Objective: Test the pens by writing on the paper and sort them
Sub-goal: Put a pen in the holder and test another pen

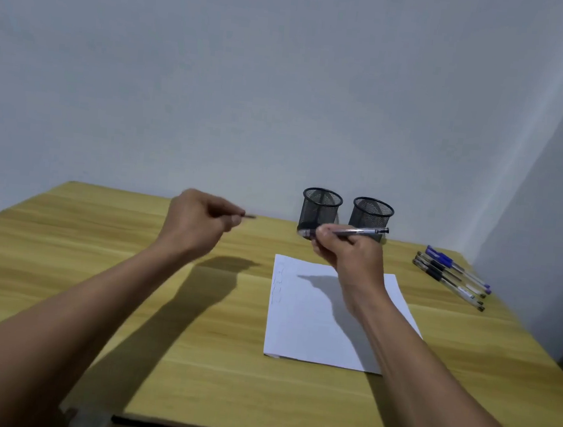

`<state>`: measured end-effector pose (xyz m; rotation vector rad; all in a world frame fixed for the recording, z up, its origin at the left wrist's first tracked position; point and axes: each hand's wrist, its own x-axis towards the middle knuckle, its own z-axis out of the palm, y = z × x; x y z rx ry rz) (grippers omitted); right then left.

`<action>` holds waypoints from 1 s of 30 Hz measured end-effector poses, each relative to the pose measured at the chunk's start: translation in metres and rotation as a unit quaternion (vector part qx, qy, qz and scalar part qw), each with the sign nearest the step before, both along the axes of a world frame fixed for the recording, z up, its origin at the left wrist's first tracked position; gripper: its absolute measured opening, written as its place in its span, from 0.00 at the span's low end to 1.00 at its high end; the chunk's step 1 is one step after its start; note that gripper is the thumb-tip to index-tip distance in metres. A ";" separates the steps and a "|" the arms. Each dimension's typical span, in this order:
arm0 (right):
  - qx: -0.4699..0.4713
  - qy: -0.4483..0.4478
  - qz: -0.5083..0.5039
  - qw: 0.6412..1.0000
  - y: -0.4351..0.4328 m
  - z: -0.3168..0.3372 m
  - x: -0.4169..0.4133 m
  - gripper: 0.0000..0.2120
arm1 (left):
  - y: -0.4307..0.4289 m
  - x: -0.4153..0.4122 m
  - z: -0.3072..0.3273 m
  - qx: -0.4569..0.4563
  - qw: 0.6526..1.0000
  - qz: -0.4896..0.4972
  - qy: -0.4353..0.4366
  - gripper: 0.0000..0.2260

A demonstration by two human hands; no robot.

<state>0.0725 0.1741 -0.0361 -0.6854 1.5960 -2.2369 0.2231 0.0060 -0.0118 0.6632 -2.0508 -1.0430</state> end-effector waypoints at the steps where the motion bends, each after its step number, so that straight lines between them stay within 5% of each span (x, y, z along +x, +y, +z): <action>1: 0.017 0.017 0.001 1.000 0.005 -0.003 -0.002 0.02 | -0.001 0.000 -0.001 -0.024 0.999 -0.006 -0.025 0.05; 16: 0.173 0.069 0.042 0.982 0.008 -0.046 0.027 0.05 | -0.010 -0.051 -0.069 -0.081 0.979 0.056 -0.179 0.04; 22: 0.234 0.117 0.026 0.965 0.009 -0.053 0.026 0.04 | -0.004 -0.041 -0.070 -0.065 0.980 0.067 -0.178 0.14; 27: 0.243 0.145 -0.002 0.959 0.008 -0.054 0.030 0.05 | 0.031 0.001 -0.074 -0.117 0.982 -0.006 -0.149 0.14; 30: 0.257 0.189 -0.025 0.948 0.010 -0.050 0.035 0.08 | 0.044 0.020 -0.084 -0.161 0.964 -0.057 -0.203 0.22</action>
